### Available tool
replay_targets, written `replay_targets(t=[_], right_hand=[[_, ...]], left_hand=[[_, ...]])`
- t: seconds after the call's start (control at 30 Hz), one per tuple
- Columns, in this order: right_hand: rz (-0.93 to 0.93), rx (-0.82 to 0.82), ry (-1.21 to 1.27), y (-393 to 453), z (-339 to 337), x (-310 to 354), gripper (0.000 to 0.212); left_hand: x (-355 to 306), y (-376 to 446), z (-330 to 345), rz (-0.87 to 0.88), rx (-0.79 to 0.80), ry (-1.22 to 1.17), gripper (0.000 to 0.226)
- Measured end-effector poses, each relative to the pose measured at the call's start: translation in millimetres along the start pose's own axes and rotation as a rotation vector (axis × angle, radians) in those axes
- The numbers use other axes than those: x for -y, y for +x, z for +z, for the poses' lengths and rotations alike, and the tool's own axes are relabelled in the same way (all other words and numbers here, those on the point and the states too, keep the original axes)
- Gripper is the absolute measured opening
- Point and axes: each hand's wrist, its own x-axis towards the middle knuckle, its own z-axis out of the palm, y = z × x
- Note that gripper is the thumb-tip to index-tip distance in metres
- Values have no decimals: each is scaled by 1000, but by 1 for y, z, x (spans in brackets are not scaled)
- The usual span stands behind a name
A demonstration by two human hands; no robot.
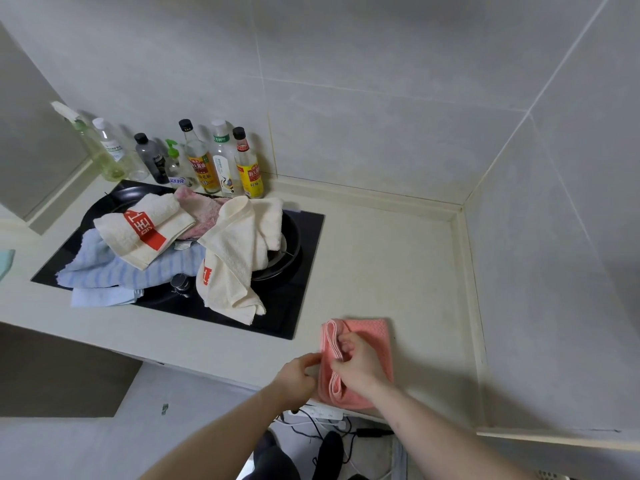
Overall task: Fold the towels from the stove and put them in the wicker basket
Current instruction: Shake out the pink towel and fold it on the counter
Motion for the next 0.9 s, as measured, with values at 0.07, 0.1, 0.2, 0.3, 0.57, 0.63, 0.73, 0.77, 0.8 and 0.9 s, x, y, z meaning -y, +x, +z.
replay_targets(t=[0.07, 0.1, 0.2, 0.3, 0.57, 0.63, 0.73, 0.77, 0.8, 0.9], right_hand=[[-7, 19, -14, 2, 2, -2, 49], [-9, 38, -14, 2, 3, -3, 49], [-17, 79, 1, 0, 0, -5, 52], [-62, -29, -44, -5, -14, -9, 41], [-258, -141, -469, -16, -38, -80, 40], [-275, -102, -487, -17, -35, -86, 48], [-300, -87, -508, -18, -31, -86, 56], [-304, -80, -522, -18, -31, -87, 58], [-305, -76, -529, -18, -30, -87, 59], [-309, -75, -518, -18, -31, -89, 60]], left_hand=[[-1, 0, -1, -22, 10, -43, 72], [-3, -1, -2, -31, 6, -67, 71], [-5, 3, -4, -47, -34, -142, 63], [-8, 7, -4, -65, -77, -149, 48], [-25, 4, 10, 374, -128, 792, 78], [-23, 7, 17, 352, -77, 857, 74], [-22, 4, 24, 324, -97, 873, 71], [-21, 3, 24, 321, -83, 886, 72], [-21, 2, 25, 311, -62, 888, 73], [-16, 0, 24, 267, -23, 831, 74]])
